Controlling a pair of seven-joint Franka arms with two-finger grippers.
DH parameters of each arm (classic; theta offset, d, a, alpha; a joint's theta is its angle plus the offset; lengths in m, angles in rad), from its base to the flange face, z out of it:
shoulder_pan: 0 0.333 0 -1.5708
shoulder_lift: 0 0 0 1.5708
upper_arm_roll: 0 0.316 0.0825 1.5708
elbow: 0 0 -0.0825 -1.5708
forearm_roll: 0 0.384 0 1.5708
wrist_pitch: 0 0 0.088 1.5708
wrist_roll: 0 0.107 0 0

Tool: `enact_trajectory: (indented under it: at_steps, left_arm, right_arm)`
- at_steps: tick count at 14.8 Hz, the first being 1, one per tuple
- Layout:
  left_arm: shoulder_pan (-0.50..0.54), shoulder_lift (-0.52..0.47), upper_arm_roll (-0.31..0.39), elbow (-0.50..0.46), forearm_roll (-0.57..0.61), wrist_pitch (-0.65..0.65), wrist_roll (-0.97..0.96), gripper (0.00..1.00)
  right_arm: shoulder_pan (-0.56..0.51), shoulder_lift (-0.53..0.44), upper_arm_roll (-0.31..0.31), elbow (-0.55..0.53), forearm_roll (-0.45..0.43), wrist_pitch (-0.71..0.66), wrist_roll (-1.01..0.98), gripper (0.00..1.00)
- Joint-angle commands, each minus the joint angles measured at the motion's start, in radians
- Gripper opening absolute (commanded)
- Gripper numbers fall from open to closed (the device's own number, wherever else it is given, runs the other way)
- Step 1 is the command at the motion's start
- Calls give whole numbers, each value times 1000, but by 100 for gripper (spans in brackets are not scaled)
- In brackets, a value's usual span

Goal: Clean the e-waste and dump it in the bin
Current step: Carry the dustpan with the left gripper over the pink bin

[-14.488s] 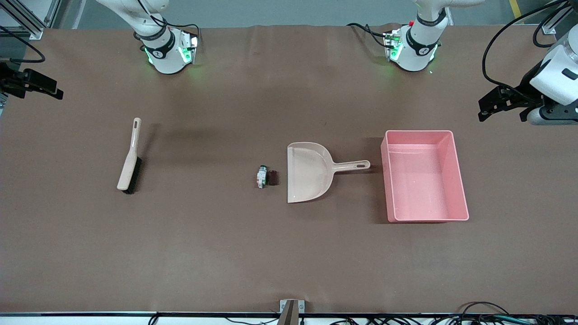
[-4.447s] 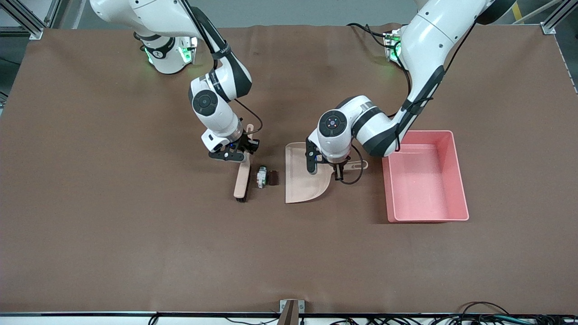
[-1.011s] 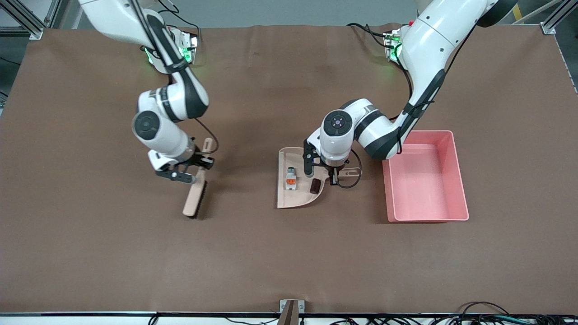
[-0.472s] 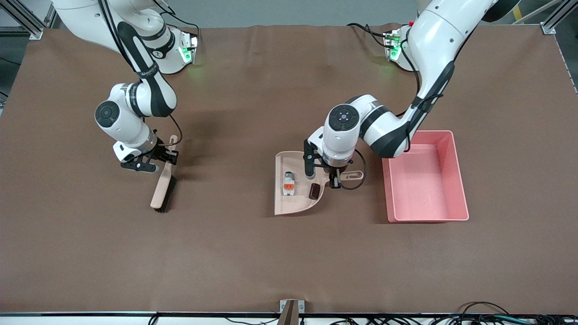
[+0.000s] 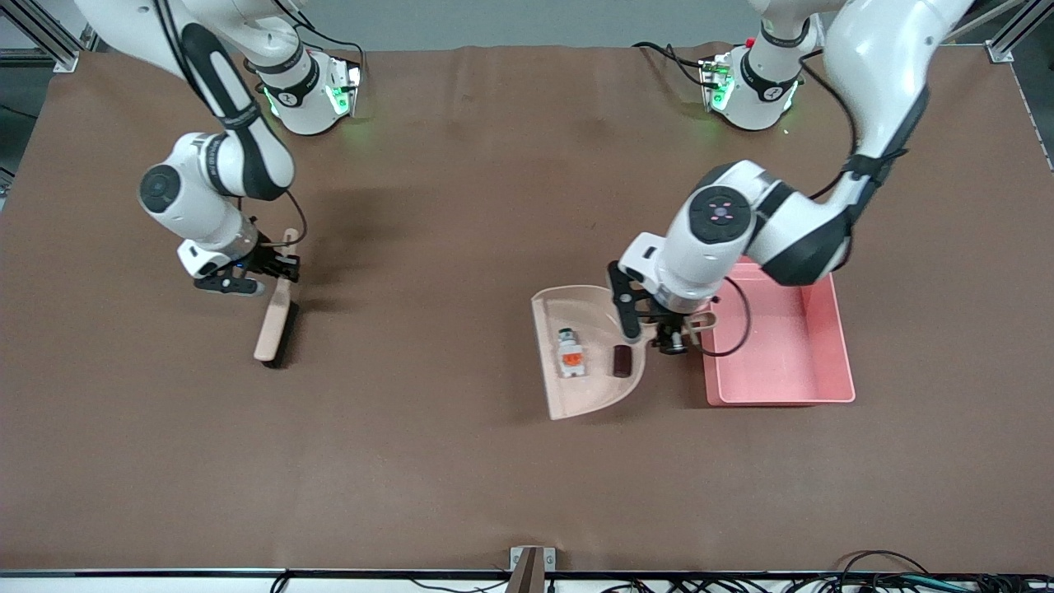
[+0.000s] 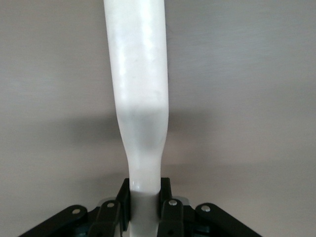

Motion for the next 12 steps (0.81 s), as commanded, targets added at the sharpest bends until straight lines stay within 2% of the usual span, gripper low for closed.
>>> enact_trajectory:
  at_steps: [1, 3, 5, 6, 7, 9, 12]
  left_arm:
    - [145, -45, -110, -19, -7, -100, 14, 15]
    - [223, -68, -154, -25, 7, -168, 33, 15]
    - [278, -110, -160, -52, 7, -191, 98, 15]
    - [315, -137, -163, -74, 7, -191, 124, 15]
    - [355, -163, -181, -97, 7, -191, 147, 15]
    - [419, -194, -206, -123, 7, -191, 191, 15]
    - [514, -211, -226, -140, 7, -189, 305, 15]
  right_arm:
    - [-82, -74, 17, -62, -11, -13, -76, 1]
    - [-85, -69, 17, -65, -11, -11, -78, 1]
    - [-87, -66, 17, -63, -11, -10, -77, 7]
    - [-87, -62, 17, -62, -11, -4, -77, 16]
    - [-87, -59, 17, -62, -11, -2, -77, 18]
    - [-87, -50, 17, -57, -11, -1, -77, 30]
    - [-87, -19, 17, -39, -10, 5, -77, 54]
